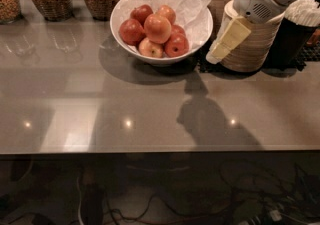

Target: Pick apple from white bowl

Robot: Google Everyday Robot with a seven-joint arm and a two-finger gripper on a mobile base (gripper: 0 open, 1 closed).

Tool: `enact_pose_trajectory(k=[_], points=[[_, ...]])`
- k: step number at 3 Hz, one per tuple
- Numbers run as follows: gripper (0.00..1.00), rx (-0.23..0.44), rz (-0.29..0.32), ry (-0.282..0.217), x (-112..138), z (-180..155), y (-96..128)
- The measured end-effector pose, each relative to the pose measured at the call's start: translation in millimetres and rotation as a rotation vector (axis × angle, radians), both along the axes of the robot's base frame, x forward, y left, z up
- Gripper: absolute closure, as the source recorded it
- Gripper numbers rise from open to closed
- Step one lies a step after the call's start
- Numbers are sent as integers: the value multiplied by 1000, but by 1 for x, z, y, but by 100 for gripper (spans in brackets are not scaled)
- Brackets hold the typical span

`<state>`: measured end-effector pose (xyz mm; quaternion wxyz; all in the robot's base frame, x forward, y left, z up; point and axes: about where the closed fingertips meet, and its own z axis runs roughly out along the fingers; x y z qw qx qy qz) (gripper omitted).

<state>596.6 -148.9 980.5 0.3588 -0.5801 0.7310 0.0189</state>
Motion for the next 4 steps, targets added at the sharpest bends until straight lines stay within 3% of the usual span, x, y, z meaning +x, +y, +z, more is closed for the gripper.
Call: enact_pose_trajectory(k=[2, 4], points=[[0, 58, 61, 21, 47, -8, 50], [0, 95, 114, 60, 77, -22, 90]])
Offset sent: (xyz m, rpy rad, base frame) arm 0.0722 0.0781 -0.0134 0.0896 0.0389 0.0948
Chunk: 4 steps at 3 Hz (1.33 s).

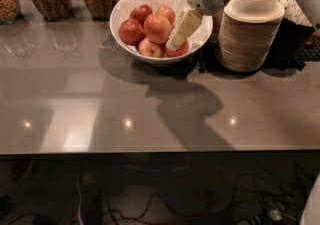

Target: Pick apple from white bowl

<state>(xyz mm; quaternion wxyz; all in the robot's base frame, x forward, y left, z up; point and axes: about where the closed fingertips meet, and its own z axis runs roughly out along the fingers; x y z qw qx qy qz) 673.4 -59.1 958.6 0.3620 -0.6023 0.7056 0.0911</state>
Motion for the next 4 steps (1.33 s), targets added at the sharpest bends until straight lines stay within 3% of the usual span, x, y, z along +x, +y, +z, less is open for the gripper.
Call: enact_pose_trajectory(k=[2, 3, 4], points=[[0, 29, 35, 8, 19, -12, 29], [6, 39, 41, -9, 28, -17, 34], [21, 43, 34, -6, 38, -26, 37]])
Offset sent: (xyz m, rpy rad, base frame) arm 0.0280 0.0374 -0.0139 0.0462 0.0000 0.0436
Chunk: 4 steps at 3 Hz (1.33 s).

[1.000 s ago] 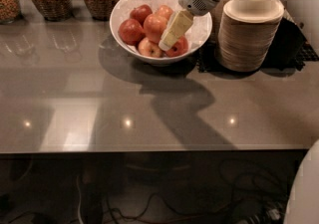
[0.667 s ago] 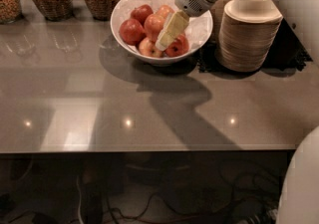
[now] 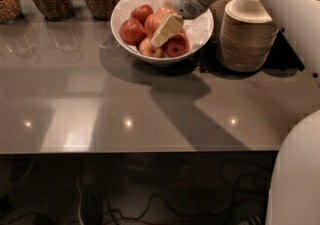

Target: Pick apple from white bowl

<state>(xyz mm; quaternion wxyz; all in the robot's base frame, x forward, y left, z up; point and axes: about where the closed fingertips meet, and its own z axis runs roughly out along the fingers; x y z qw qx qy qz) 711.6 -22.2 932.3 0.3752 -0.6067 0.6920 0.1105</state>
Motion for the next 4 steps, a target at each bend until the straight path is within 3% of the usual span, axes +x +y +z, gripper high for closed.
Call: enact_pose_trajectory(k=[1, 2, 3, 4], points=[[21, -9, 2, 25, 3, -13, 4], [29, -30, 11, 48, 1, -25, 6], [43, -46, 15, 61, -4, -30, 5], [66, -43, 14, 55, -12, -19, -3]])
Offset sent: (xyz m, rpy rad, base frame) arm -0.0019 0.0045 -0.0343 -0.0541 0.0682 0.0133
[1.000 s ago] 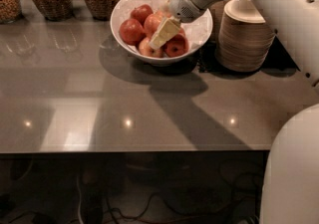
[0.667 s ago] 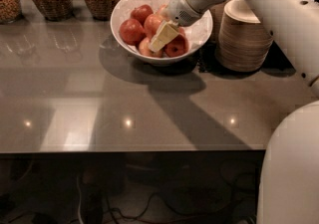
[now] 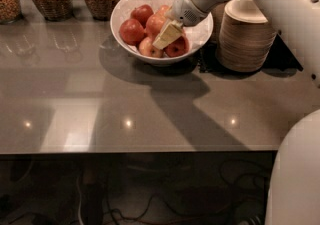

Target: Pick apple from white bowl

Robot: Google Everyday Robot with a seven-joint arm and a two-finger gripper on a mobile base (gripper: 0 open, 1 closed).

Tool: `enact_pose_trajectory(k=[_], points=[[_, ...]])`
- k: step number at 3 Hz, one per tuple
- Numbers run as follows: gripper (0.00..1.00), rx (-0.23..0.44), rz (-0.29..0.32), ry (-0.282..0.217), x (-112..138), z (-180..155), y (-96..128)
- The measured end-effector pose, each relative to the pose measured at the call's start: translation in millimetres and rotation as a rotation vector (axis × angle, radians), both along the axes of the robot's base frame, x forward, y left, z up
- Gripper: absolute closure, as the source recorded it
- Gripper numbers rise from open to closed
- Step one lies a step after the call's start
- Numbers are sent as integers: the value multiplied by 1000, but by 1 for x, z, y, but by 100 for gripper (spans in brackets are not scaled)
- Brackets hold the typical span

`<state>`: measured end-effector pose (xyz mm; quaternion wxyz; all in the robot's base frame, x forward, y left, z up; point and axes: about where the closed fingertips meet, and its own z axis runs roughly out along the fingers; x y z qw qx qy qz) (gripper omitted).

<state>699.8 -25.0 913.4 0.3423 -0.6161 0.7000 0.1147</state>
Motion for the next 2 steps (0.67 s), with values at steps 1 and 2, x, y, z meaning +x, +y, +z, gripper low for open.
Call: enact_pose_trajectory(k=[1, 2], points=[[89, 24, -10, -25, -8, 21, -13], [100, 59, -12, -58, -18, 48, -30]])
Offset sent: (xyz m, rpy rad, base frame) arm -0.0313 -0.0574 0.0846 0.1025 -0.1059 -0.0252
